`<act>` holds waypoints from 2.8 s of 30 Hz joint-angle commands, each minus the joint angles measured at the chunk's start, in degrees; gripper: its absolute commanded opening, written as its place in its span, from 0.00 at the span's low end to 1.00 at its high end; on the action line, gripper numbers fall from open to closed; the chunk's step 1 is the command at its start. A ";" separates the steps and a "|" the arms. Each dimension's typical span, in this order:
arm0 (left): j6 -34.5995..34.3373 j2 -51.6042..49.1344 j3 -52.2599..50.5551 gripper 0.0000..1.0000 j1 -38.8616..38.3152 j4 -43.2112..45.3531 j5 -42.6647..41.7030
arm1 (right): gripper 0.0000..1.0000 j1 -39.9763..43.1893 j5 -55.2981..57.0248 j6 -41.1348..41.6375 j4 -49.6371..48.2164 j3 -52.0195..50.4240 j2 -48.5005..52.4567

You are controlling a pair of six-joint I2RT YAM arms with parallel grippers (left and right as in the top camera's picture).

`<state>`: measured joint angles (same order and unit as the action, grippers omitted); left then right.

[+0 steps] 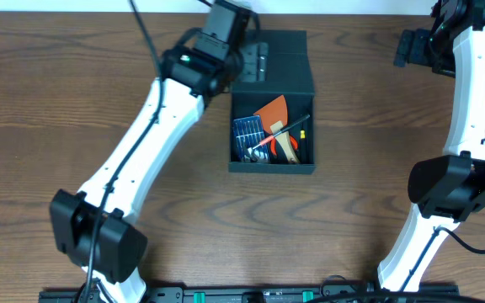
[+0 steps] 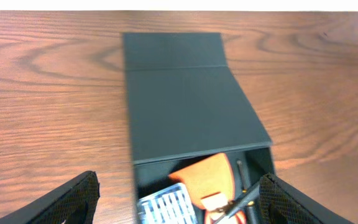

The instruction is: Pack container

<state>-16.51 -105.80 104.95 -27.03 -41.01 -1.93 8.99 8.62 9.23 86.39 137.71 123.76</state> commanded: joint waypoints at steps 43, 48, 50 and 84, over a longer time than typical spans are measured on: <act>44.44 -8.70 -0.48 0.06 21.03 -13.00 -25.68 | 0.01 -13.62 -19.98 -11.82 -10.91 -7.91 -0.42; 45.86 -12.48 -0.48 0.06 23.19 -12.81 -35.82 | 0.01 -13.14 -20.09 -11.06 -12.39 -14.75 0.02; 47.63 -13.70 -0.48 0.06 23.71 -12.72 -40.15 | 0.01 -12.68 -20.39 -11.89 -13.03 -17.31 0.55; 21.44 -30.73 -0.46 0.06 25.94 18.58 -72.46 | 0.01 -1.16 -38.80 -22.67 -20.50 -23.50 10.47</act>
<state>10.81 -135.70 104.49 -1.50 -23.81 -70.78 7.70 -26.06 -12.14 66.17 114.48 132.68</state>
